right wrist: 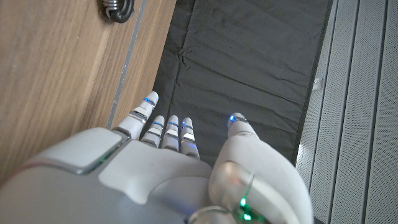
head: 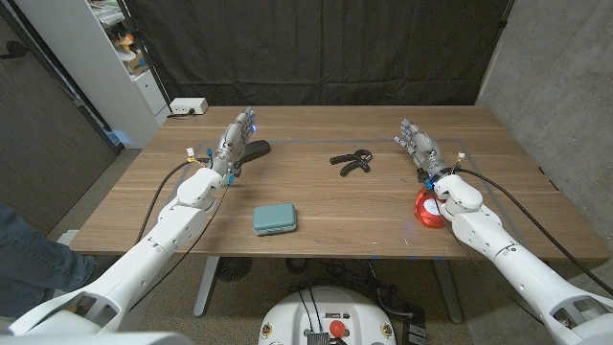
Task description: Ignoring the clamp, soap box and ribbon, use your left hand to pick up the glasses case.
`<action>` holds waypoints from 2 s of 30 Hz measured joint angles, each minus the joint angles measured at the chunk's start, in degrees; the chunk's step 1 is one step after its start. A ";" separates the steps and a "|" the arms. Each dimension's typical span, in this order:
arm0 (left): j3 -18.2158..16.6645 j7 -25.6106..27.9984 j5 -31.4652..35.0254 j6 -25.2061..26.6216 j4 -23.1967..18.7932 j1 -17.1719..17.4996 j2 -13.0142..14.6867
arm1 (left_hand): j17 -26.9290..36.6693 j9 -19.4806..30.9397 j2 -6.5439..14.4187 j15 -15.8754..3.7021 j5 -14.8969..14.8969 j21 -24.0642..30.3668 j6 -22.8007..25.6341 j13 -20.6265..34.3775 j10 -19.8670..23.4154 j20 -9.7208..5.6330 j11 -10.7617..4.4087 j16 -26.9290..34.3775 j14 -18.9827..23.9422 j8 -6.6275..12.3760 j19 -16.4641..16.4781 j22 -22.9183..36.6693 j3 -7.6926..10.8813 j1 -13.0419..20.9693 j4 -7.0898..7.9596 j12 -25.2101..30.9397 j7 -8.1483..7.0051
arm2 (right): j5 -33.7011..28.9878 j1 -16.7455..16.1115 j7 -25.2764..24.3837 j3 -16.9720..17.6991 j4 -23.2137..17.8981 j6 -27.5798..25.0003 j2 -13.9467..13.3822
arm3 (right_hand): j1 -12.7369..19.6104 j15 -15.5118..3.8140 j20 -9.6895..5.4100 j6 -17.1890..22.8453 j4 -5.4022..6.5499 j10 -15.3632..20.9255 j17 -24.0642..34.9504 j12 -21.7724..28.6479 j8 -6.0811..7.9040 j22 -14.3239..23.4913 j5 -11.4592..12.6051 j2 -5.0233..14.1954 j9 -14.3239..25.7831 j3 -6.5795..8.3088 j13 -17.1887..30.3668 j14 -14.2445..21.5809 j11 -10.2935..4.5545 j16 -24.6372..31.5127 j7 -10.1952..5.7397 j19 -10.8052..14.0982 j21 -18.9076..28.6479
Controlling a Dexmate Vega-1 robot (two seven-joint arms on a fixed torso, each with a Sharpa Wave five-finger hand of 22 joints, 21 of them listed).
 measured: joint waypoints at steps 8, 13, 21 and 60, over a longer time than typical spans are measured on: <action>-0.65 0.80 1.04 0.45 -1.82 0.81 1.12 | -0.11 0.00 0.26 0.00 0.00 0.00 0.00 0.00 0.00 0.21 0.00 0.00 0.00 0.00 -0.21 0.00 0.25 0.26 -0.24 0.00 0.00 | 0.10 -0.52 -0.03 0.32 -0.31 0.57 -0.28 | 0.00 0.00 0.00 0.62 0.00 0.00 -0.27 0.00 0.00 0.00 0.00 0.00 0.00 0.00 -0.27 0.00 0.00 0.00 -0.18 0.00 0.00; -0.98 1.11 2.14 0.93 -2.60 1.10 1.95 | -0.11 0.00 0.45 0.00 0.00 0.00 0.00 0.00 0.00 0.21 0.00 0.00 0.00 0.00 -0.21 0.00 0.41 0.45 -0.41 0.00 0.00 | 0.14 -0.97 -0.28 0.62 -0.71 0.76 -0.54 | 0.00 0.00 0.00 0.62 0.00 0.00 -0.27 0.00 0.00 0.00 0.00 0.00 -0.20 0.00 -0.27 0.00 0.00 0.00 -0.18 0.00 0.00; -1.41 1.09 3.23 1.83 -3.53 1.20 3.29 | -0.10 -0.01 0.76 0.00 -0.01 0.00 0.00 0.01 0.00 0.21 0.00 0.00 0.00 0.00 -0.21 0.00 0.55 0.76 -0.55 0.00 0.00 | 0.15 -1.11 -0.49 0.74 -1.00 0.78 -0.72 | 0.00 0.00 0.00 0.40 0.00 0.00 -0.54 0.00 0.00 0.00 0.00 0.00 -0.27 0.00 -0.26 0.00 0.00 0.00 -0.40 0.00 0.00; -6.16 3.36 6.87 4.03 -7.65 3.68 8.25 | -0.09 -0.01 1.20 0.20 -0.04 0.00 0.73 0.01 0.31 0.28 -0.31 -0.01 0.21 0.00 -0.72 -0.01 1.09 2.26 -1.59 0.39 0.10 | -0.83 0.41 -1.72 -0.07 -0.16 0.57 0.48 | -0.32 0.01 0.00 0.40 -0.24 0.00 -0.79 0.00 0.00 -0.01 0.00 0.32 -0.25 -0.25 -0.53 0.00 0.00 0.00 -0.39 0.00 0.00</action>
